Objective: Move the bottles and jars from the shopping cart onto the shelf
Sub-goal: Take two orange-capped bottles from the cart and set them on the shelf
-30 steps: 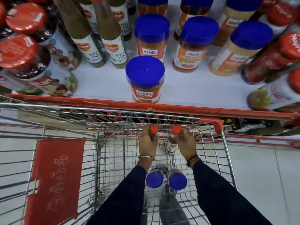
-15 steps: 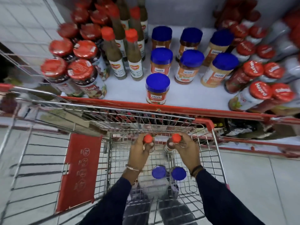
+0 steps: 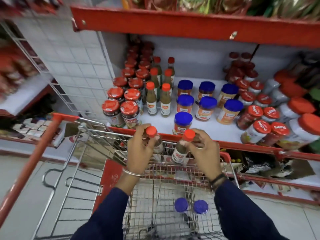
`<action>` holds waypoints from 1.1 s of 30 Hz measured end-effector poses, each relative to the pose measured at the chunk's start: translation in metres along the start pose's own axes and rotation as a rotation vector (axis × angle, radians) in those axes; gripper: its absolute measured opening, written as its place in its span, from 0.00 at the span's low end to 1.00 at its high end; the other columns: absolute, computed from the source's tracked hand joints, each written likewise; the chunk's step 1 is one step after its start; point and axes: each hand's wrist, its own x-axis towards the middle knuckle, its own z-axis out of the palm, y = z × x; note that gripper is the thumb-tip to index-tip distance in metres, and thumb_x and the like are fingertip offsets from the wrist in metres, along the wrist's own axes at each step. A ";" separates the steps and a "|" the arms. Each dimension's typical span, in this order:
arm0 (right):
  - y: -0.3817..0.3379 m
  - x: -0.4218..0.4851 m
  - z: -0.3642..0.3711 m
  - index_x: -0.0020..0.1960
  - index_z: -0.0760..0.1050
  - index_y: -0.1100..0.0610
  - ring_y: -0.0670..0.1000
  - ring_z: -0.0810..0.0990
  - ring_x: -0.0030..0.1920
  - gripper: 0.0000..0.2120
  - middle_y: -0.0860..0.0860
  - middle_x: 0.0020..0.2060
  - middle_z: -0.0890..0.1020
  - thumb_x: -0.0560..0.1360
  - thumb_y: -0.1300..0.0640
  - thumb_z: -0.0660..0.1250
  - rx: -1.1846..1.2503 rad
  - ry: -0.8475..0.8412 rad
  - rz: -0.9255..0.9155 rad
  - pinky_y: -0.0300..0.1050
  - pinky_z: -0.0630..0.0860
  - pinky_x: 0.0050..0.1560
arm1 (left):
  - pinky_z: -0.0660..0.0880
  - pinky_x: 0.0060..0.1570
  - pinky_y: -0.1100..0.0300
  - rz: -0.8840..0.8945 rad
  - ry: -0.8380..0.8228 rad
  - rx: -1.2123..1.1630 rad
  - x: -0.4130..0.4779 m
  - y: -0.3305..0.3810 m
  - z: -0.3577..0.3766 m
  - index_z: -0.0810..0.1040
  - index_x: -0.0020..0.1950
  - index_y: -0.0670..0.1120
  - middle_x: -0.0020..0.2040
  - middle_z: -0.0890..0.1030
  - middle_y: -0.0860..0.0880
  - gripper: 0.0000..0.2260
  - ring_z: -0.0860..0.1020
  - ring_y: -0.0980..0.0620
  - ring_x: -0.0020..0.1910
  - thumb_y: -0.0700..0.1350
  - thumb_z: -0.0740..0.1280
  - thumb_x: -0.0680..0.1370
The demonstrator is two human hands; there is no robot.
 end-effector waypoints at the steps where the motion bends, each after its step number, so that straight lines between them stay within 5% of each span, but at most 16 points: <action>1: -0.010 0.007 0.003 0.54 0.76 0.47 0.31 0.78 0.46 0.18 0.37 0.45 0.81 0.66 0.56 0.75 0.014 0.013 -0.034 0.26 0.73 0.46 | 0.80 0.46 0.49 0.015 0.012 -0.012 0.009 0.006 -0.004 0.71 0.57 0.51 0.48 0.81 0.48 0.16 0.81 0.50 0.47 0.44 0.71 0.72; 5: -0.038 0.040 0.020 0.55 0.76 0.50 0.32 0.78 0.43 0.17 0.36 0.42 0.80 0.68 0.59 0.74 -0.005 0.054 -0.138 0.23 0.72 0.45 | 0.78 0.47 0.58 0.093 0.072 0.009 0.045 0.022 -0.013 0.71 0.57 0.49 0.48 0.80 0.49 0.16 0.80 0.50 0.48 0.41 0.70 0.73; 9: -0.041 0.072 0.040 0.55 0.75 0.49 0.47 0.80 0.49 0.16 0.47 0.47 0.82 0.69 0.55 0.73 -0.075 0.059 -0.165 0.41 0.77 0.51 | 0.79 0.47 0.50 0.111 0.057 0.067 0.075 0.014 -0.012 0.71 0.59 0.47 0.47 0.79 0.50 0.16 0.79 0.50 0.46 0.41 0.69 0.73; 15: -0.017 0.095 0.066 0.57 0.72 0.48 0.51 0.81 0.50 0.17 0.50 0.49 0.84 0.70 0.52 0.72 -0.201 0.038 -0.111 0.55 0.80 0.51 | 0.79 0.45 0.52 0.074 -0.018 0.131 0.094 -0.015 -0.006 0.70 0.59 0.47 0.46 0.79 0.51 0.17 0.80 0.50 0.46 0.40 0.70 0.73; 18: -0.012 0.099 0.074 0.56 0.71 0.43 0.50 0.81 0.50 0.17 0.50 0.49 0.84 0.70 0.50 0.71 -0.245 0.016 -0.093 0.56 0.79 0.51 | 0.79 0.46 0.52 0.076 -0.043 0.150 0.097 -0.027 -0.004 0.70 0.59 0.46 0.48 0.81 0.47 0.17 0.80 0.48 0.47 0.40 0.70 0.73; 25: -0.016 0.106 0.079 0.60 0.70 0.52 0.54 0.80 0.51 0.19 0.52 0.51 0.83 0.72 0.51 0.70 -0.344 -0.003 -0.129 0.54 0.80 0.50 | 0.79 0.46 0.45 0.016 -0.095 0.212 0.107 -0.032 -0.006 0.67 0.60 0.48 0.48 0.78 0.47 0.18 0.79 0.45 0.45 0.40 0.68 0.74; 30: -0.014 0.103 0.076 0.62 0.69 0.53 0.55 0.79 0.55 0.20 0.54 0.54 0.82 0.72 0.53 0.70 -0.382 -0.042 -0.136 0.55 0.79 0.52 | 0.72 0.61 0.52 0.035 -0.111 0.240 0.100 -0.028 -0.006 0.66 0.65 0.46 0.60 0.76 0.43 0.21 0.74 0.46 0.60 0.39 0.68 0.74; 33: -0.014 0.088 0.069 0.66 0.66 0.51 0.53 0.77 0.60 0.24 0.52 0.60 0.79 0.72 0.54 0.69 -0.373 -0.032 -0.143 0.55 0.78 0.56 | 0.69 0.62 0.54 0.142 -0.006 0.270 0.085 -0.015 -0.008 0.67 0.64 0.42 0.60 0.73 0.41 0.20 0.70 0.47 0.61 0.39 0.68 0.74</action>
